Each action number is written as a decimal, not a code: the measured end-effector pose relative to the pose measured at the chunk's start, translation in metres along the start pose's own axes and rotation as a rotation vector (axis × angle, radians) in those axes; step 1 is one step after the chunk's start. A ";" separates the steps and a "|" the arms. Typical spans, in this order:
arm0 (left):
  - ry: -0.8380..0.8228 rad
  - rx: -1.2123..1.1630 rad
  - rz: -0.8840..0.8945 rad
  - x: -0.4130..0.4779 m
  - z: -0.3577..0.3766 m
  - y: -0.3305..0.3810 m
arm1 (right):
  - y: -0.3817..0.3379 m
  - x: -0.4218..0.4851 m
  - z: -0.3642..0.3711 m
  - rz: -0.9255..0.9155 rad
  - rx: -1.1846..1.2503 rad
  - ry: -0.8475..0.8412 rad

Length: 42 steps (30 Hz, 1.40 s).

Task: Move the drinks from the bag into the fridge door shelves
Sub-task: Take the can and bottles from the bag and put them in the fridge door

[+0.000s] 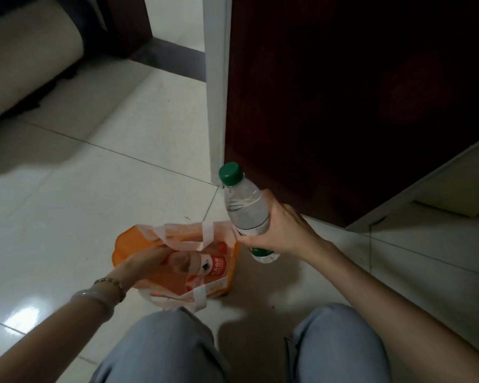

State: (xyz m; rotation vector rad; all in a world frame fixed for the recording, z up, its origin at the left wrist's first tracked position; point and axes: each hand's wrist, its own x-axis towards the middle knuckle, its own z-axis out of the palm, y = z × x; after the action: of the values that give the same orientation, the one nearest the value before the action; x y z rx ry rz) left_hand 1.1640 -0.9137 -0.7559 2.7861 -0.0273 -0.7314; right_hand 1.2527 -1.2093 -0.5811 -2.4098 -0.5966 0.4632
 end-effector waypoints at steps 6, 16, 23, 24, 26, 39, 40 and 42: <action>0.113 0.245 0.152 -0.020 -0.054 0.065 | -0.004 0.003 0.003 0.025 0.047 -0.034; 0.537 -0.488 0.164 -0.065 -0.149 0.094 | -0.014 0.004 -0.006 0.004 0.203 0.049; 0.499 -0.465 0.202 -0.081 -0.217 0.121 | -0.032 0.005 -0.035 0.007 0.245 0.087; 0.472 -0.461 0.206 -0.085 -0.231 0.128 | -0.039 0.002 -0.046 0.020 0.262 0.092; 0.435 -0.448 0.215 -0.099 -0.261 0.143 | -0.056 -0.009 -0.074 0.047 0.293 0.095; 0.287 -0.343 0.383 -0.247 -0.519 0.296 | -0.214 -0.144 -0.319 0.197 0.387 0.184; 0.272 -0.349 0.404 -0.259 -0.538 0.310 | -0.226 -0.157 -0.342 0.203 0.380 0.199; 0.233 -0.349 0.441 -0.281 -0.575 0.341 | -0.246 -0.184 -0.384 0.218 0.376 0.231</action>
State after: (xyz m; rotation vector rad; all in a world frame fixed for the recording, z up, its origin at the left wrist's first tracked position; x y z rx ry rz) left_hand 1.2139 -1.0793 -0.0518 2.3875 -0.4130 -0.2687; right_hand 1.1982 -1.3104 -0.1027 -2.1306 -0.1299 0.3435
